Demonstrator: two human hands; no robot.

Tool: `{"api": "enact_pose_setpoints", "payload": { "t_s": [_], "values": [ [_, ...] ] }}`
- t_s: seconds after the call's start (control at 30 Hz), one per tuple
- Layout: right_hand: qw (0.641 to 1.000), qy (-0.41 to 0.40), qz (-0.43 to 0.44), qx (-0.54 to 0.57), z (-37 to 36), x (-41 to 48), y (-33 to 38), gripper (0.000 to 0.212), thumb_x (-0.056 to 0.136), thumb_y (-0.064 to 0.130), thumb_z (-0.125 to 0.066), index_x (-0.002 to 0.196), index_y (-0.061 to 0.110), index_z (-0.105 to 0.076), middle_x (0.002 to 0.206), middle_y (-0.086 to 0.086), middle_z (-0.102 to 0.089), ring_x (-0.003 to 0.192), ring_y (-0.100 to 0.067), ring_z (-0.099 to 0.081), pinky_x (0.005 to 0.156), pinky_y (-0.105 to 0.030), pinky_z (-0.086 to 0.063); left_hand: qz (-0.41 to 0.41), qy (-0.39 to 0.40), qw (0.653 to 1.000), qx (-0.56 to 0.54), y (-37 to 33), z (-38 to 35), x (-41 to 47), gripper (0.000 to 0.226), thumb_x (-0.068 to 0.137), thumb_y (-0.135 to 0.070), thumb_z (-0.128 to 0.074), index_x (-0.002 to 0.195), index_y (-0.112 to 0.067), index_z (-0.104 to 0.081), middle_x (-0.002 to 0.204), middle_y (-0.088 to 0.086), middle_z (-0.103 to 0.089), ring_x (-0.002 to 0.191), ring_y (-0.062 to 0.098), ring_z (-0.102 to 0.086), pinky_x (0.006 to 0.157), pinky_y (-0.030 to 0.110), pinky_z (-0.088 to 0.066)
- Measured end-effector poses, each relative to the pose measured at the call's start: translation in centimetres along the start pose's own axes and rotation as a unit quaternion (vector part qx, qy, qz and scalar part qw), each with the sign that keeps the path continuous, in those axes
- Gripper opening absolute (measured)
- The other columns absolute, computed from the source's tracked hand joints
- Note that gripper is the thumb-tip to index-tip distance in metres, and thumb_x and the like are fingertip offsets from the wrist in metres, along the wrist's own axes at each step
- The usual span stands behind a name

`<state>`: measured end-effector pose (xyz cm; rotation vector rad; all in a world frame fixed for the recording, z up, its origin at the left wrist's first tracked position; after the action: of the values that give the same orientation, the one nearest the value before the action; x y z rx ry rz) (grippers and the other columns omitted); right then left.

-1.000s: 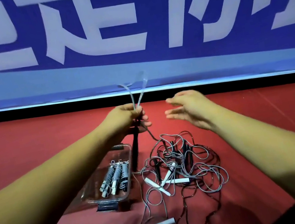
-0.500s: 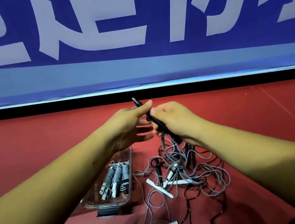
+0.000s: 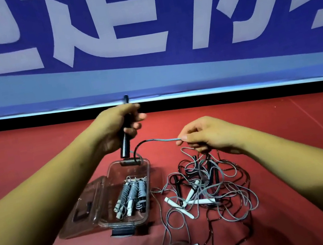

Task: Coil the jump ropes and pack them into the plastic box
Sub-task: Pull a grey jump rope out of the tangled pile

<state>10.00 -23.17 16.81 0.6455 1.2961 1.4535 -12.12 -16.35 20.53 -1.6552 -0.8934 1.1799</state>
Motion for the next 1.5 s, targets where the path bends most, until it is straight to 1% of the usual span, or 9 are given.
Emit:
{"api": "enact_pose_setpoints", "payload": {
  "t_s": [0.1, 0.23, 0.5, 0.73, 0.87, 1.0, 1.17, 1.3, 1.5],
  "values": [
    [0.997, -0.012, 0.042, 0.064, -0.6, -0.1, 1.6, 0.018, 0.099, 0.008, -0.05, 0.093, 0.001, -0.066, 0.057, 0.001, -0.034, 0.048, -0.011, -0.028, 0.048, -0.02, -0.025, -0.004, 0.129, 0.984, 0.12, 0.5, -2.0, -1.6, 0.01, 0.097, -0.012, -0.055, 0.091, -0.007, -0.061, 0.102, 0.006, -0.074, 0.05, 0.017, -0.06, 0.031, 0.014, -0.021],
    [0.993, -0.056, 0.101, 0.03, -0.2, -0.2, 3.0, 0.02, 0.098, 0.011, -0.053, 0.084, 0.004, -0.065, 0.055, 0.001, -0.039, 0.047, -0.014, -0.033, 0.047, -0.022, -0.031, -0.011, 0.195, 0.959, 0.203, 1.1, -3.0, -2.2, 0.02, 0.093, -0.024, -0.06, 0.088, -0.005, -0.063, 0.058, 0.004, -0.051, 0.038, 0.012, -0.041, 0.034, 0.016, -0.02],
    [0.984, 0.03, -0.055, -0.166, 4.1, -1.0, -4.2, 0.024, 0.096, 0.016, -0.059, 0.073, 0.01, -0.062, 0.068, -0.01, -0.06, 0.063, -0.013, -0.059, 0.067, -0.021, -0.045, -0.06, -0.041, 0.997, -0.017, -0.9, 1.9, 0.5, 0.025, 0.1, -0.02, -0.051, 0.076, -0.016, -0.047, 0.051, -0.007, -0.033, 0.033, 0.005, -0.029, 0.034, 0.014, -0.018],
    [0.98, -0.089, -0.025, -0.176, 4.1, -0.1, -3.5, 0.02, 0.096, 0.011, -0.057, 0.082, 0.004, -0.069, 0.052, -0.001, -0.052, 0.05, -0.019, -0.054, 0.056, -0.026, -0.045, -0.074, -0.122, 0.894, 0.424, 0.6, 3.6, 0.7, 0.016, 0.097, -0.017, -0.058, 0.102, -0.004, -0.065, 0.08, 0.011, -0.067, 0.051, 0.018, -0.07, 0.035, 0.018, -0.035],
    [0.979, -0.07, 0.042, -0.186, 0.8, 0.3, 0.6, 0.019, 0.094, 0.016, -0.061, 0.081, 0.007, -0.073, 0.053, 0.001, -0.049, 0.046, -0.01, -0.041, 0.049, -0.023, -0.035, -0.094, 0.038, 0.944, 0.315, 0.3, -0.2, -1.1, 0.014, 0.095, -0.022, -0.063, 0.102, -0.011, -0.071, 0.1, 0.011, -0.075, 0.065, 0.026, -0.072, 0.041, 0.022, -0.031],
    [0.985, -0.116, 0.084, -0.097, -0.4, 0.3, 3.4, 0.022, 0.091, 0.011, -0.062, 0.077, -0.002, -0.073, 0.043, 0.003, -0.045, 0.04, -0.006, -0.034, 0.044, -0.017, -0.027, -0.086, 0.169, 0.936, 0.298, 1.1, -2.6, -1.6, 0.019, 0.098, -0.024, -0.059, 0.112, -0.014, -0.066, 0.099, -0.001, -0.072, 0.068, 0.028, -0.068, 0.041, 0.019, -0.031],
    [0.991, -0.099, 0.094, -0.016, 0.1, -0.1, 3.4, 0.019, 0.089, 0.002, -0.059, 0.075, -0.007, -0.07, 0.045, -0.003, -0.035, 0.043, -0.012, -0.023, 0.044, -0.022, -0.017, -0.095, 0.189, 0.921, 0.326, 1.1, -2.2, -1.8, 0.015, 0.098, -0.021, -0.06, 0.108, -0.011, -0.063, 0.094, 0.005, -0.064, 0.063, 0.023, -0.062, 0.043, 0.02, -0.031],
    [0.993, -0.066, 0.097, 0.006, 0.1, 0.3, 2.6, 0.019, 0.085, -0.001, -0.056, 0.069, -0.001, -0.067, 0.046, -0.006, -0.044, 0.045, -0.015, -0.035, 0.048, -0.021, -0.031, -0.077, 0.203, 0.93, 0.295, 1.9, -3.3, -2.0, 0.018, 0.092, -0.015, -0.065, 0.097, -0.003, -0.052, 0.078, 0.005, -0.067, 0.049, 0.021, -0.053, 0.043, 0.022, -0.028],
    [0.999, -0.024, -0.008, -0.025, 1.5, 0.8, -0.3, 0.028, 0.073, -0.01, -0.029, 0.062, 0.004, -0.051, 0.052, -0.011, -0.04, 0.059, -0.028, -0.053, 0.052, -0.024, -0.047, -0.119, 0.017, 0.985, 0.12, 0.3, -2.3, -0.4, 0.034, 0.089, 0.008, -0.055, 0.074, -0.017, -0.039, 0.058, 0.006, -0.053, 0.04, 0.012, -0.033, 0.041, 0.016, -0.02]
  ]
}}
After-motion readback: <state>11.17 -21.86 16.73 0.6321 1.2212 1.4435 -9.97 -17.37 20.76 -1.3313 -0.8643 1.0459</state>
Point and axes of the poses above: each hand's wrist, its own x-axis towards the middle knuckle, its own z-axis out of the back of the hand, y = z × x, the point moved 1 cm from there along x, towards the middle knuckle
